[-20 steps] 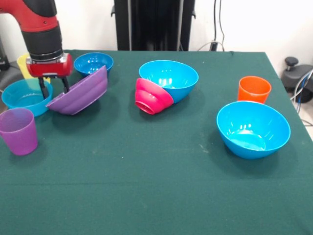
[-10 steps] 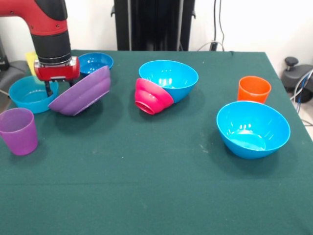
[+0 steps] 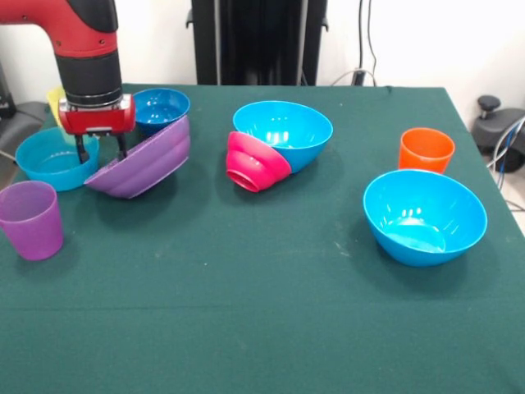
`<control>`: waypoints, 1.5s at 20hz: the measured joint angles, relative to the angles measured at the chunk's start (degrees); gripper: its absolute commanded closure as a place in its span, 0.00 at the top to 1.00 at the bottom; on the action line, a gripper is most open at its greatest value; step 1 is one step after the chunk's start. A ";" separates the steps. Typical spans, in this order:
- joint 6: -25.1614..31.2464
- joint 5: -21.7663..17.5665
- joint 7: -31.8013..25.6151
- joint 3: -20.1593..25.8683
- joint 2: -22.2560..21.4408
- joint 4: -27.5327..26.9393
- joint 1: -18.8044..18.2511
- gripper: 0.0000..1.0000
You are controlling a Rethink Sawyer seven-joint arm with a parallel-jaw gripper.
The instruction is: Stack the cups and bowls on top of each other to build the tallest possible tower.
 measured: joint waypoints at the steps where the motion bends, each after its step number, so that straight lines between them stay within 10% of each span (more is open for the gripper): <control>1: -0.92 0.01 0.00 -0.73 -0.68 0.17 0.75 0.00; 30: -4.25 3.51 0.01 -4.99 -7.27 4.08 5.59 0.00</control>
